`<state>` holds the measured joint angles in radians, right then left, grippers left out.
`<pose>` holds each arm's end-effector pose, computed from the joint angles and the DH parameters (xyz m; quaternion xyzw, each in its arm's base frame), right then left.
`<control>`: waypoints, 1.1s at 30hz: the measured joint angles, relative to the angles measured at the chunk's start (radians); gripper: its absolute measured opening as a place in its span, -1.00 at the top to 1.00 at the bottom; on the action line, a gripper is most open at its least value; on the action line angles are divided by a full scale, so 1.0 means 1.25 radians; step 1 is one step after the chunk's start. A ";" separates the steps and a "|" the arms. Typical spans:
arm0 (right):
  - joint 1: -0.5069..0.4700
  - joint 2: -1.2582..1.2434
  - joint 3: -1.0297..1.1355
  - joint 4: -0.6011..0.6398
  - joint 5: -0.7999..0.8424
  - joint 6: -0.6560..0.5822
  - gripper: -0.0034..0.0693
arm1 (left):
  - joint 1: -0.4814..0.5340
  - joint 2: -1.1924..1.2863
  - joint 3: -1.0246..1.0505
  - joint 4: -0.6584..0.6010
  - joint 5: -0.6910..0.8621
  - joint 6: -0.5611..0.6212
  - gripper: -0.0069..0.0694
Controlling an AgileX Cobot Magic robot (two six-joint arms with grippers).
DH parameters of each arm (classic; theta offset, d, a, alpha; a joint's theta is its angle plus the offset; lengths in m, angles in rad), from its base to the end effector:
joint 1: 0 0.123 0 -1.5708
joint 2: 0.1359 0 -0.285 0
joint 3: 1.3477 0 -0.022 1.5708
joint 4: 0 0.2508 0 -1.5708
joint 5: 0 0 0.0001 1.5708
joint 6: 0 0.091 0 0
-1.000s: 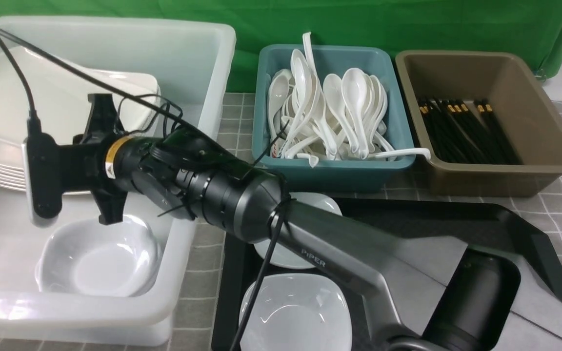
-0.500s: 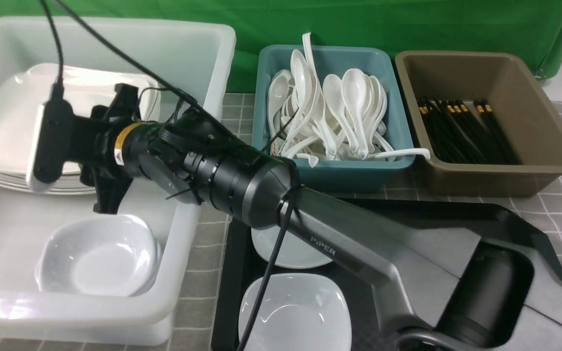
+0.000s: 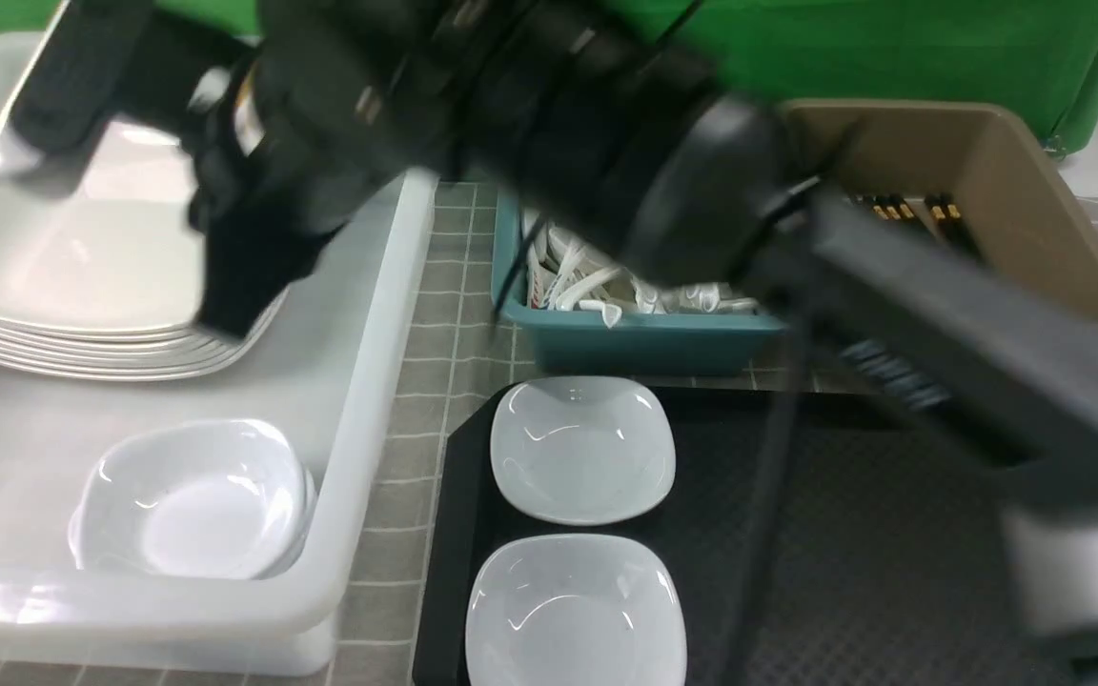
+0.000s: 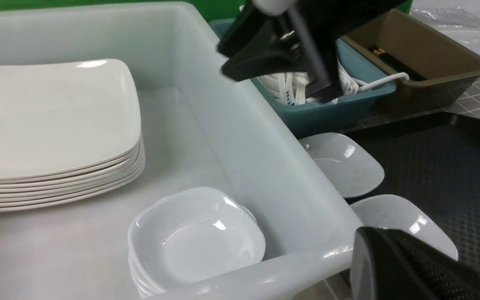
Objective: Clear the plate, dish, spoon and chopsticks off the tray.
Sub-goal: Use the left arm to grab a small plate from the dinner plate
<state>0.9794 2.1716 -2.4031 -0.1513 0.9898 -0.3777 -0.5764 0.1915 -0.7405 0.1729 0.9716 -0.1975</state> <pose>0.2848 0.4034 0.3777 -0.5713 0.6928 0.0569 0.4363 0.0104 0.0086 0.3522 0.1514 0.7979 -0.1378 0.5669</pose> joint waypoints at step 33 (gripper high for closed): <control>-0.055 -1.246 1.135 -0.109 0.074 0.570 0.85 | 0.000 0.723 -0.092 -0.327 -0.221 0.414 0.81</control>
<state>0.9110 0.6139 -0.9846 -0.2882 1.0818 0.3346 -0.5764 1.0956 -0.8555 -0.2360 0.6949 0.3194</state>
